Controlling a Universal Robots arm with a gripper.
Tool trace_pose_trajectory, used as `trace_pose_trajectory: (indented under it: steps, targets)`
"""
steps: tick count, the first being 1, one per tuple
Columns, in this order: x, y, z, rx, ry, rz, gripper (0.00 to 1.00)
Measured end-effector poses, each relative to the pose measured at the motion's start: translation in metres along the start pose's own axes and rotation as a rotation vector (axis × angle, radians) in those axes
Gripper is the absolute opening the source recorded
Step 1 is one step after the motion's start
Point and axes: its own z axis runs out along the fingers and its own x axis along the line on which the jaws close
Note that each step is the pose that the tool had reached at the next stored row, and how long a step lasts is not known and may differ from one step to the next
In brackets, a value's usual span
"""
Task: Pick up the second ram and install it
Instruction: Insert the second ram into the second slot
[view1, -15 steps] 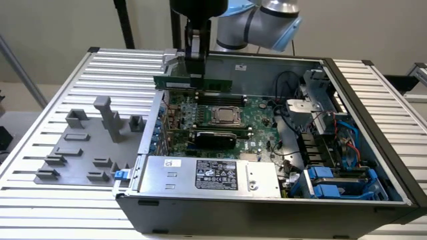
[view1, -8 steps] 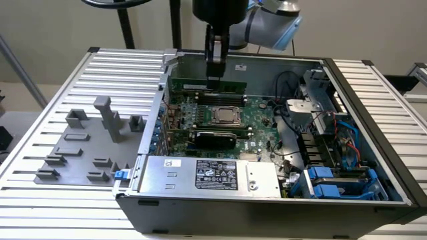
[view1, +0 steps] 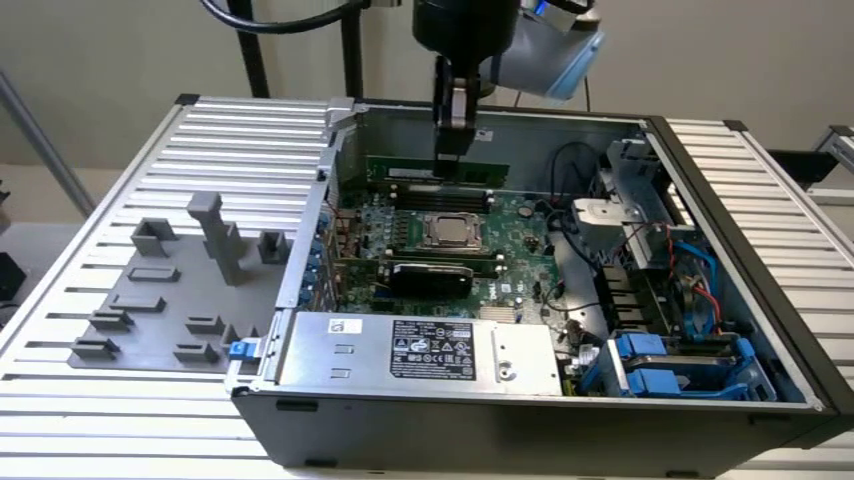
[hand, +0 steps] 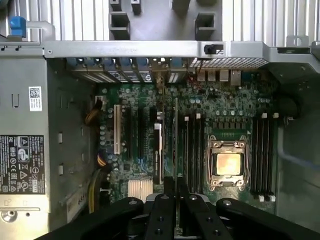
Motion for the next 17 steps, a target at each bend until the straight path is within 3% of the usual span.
trace_pose_trajectory:
  steps: [17]
  targets:
    - [-0.047,-0.0162,0.0261,-0.0003,-0.0135,0.000,0.00]
